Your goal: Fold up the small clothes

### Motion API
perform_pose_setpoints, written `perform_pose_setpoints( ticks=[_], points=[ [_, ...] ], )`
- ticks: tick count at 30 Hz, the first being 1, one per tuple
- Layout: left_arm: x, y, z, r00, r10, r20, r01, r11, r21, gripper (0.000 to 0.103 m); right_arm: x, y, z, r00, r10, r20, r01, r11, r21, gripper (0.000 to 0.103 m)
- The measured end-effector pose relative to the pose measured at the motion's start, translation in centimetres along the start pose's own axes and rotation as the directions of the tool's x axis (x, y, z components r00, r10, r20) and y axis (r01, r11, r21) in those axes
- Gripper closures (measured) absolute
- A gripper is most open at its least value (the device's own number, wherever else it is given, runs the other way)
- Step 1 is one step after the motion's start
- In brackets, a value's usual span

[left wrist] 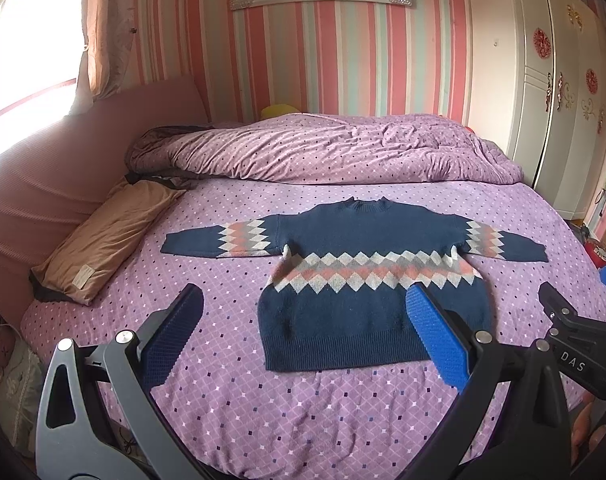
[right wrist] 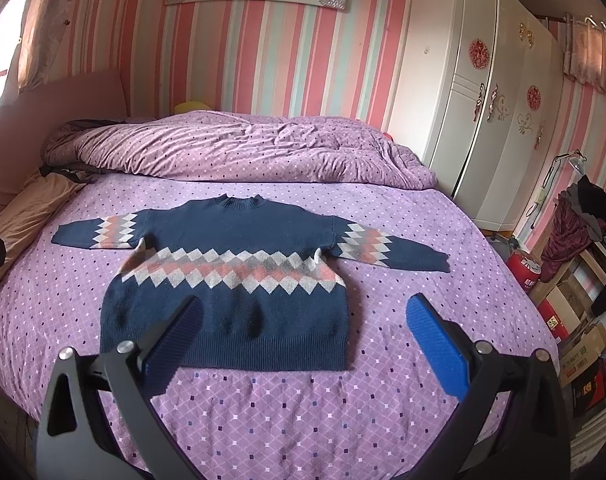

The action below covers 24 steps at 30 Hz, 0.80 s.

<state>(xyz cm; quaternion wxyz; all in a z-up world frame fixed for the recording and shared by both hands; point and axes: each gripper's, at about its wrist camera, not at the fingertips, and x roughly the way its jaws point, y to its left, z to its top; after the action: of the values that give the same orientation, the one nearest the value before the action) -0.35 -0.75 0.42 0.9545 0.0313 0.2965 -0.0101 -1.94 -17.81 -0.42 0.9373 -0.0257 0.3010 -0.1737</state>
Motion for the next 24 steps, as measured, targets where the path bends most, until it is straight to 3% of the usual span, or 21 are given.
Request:
perform_pose_setpoints(
  ticks=[24],
  points=[
    [1.1,0.5,0.3,1.0,0.006,-0.007,-0.006,1.0,0.0,0.003,0.4,-0.2,-0.2,1.0,0.003,-0.001,-0.003,1.0,0.005,0.001]
  ],
)
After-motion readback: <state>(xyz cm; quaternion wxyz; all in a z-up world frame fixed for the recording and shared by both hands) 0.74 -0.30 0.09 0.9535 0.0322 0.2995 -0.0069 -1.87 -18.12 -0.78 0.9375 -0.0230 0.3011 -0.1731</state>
